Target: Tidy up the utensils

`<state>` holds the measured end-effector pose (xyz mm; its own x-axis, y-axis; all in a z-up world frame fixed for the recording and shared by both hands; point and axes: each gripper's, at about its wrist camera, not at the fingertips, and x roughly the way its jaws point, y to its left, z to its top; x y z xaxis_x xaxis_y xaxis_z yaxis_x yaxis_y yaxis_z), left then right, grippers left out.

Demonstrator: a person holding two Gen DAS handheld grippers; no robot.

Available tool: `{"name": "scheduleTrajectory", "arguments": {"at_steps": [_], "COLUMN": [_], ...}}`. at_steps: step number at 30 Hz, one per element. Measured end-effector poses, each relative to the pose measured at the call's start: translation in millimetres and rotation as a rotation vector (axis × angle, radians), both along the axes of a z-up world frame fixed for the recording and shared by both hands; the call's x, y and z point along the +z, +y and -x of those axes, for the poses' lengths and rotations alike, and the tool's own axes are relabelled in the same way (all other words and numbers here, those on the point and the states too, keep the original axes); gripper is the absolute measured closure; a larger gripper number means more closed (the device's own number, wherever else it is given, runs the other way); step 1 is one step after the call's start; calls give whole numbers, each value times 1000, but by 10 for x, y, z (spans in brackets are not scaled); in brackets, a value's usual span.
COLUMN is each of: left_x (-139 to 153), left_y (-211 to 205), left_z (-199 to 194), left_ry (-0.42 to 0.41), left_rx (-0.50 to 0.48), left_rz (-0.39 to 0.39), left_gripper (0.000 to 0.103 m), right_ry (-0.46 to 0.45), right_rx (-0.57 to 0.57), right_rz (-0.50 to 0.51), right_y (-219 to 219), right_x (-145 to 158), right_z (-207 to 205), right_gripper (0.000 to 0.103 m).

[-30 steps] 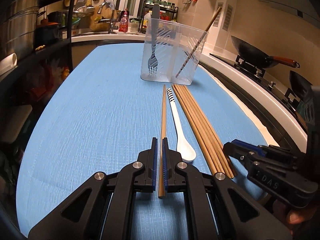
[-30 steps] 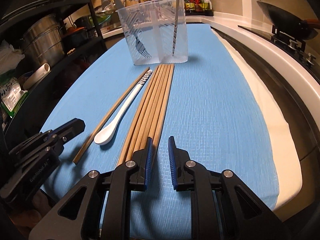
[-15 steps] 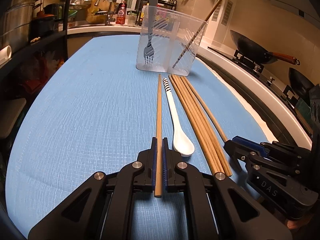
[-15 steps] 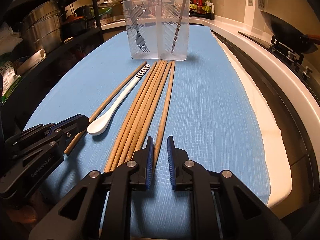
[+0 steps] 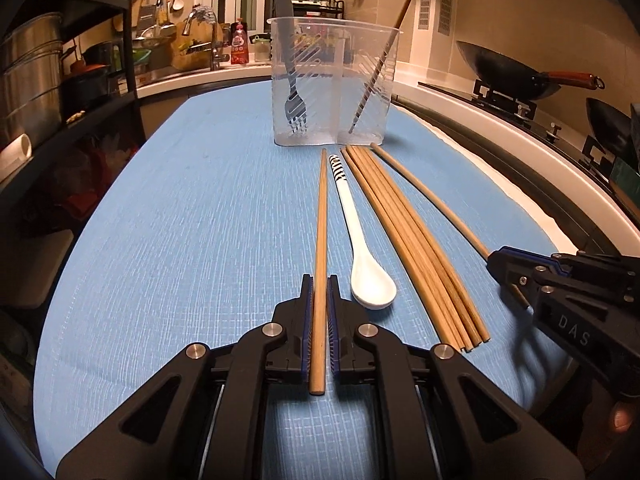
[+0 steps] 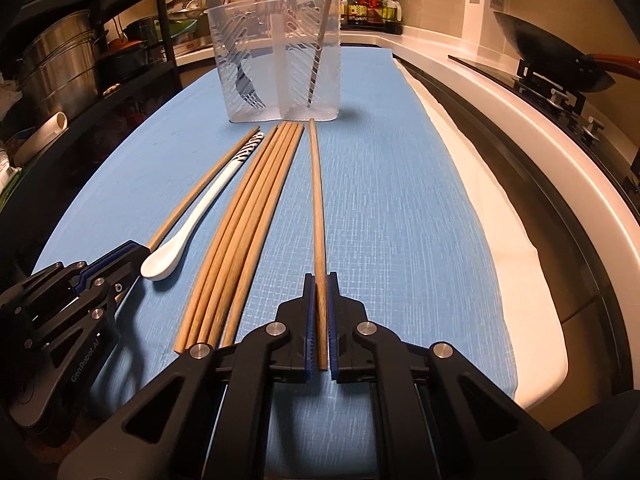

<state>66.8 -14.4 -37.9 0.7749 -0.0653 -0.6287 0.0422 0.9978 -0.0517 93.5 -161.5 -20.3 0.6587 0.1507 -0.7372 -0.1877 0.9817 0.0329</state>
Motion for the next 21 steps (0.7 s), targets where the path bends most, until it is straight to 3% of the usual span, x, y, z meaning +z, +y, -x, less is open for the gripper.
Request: {"name": "scheduleTrajectory", "arguments": {"at_steps": [7, 21], "left_x": [7, -7], "left_y": [156, 82], "left_z": [16, 79], "left_ry": [2, -32], "left_rx": [66, 99], "left_rz": [18, -15], "left_gripper": [96, 96], "right_ry": [-5, -11], "right_rx": [-39, -43], "right_rz": [25, 36], "right_y": [-65, -61], "right_x": [0, 1], "right_z": [-24, -23], "right_gripper": [97, 96]}}
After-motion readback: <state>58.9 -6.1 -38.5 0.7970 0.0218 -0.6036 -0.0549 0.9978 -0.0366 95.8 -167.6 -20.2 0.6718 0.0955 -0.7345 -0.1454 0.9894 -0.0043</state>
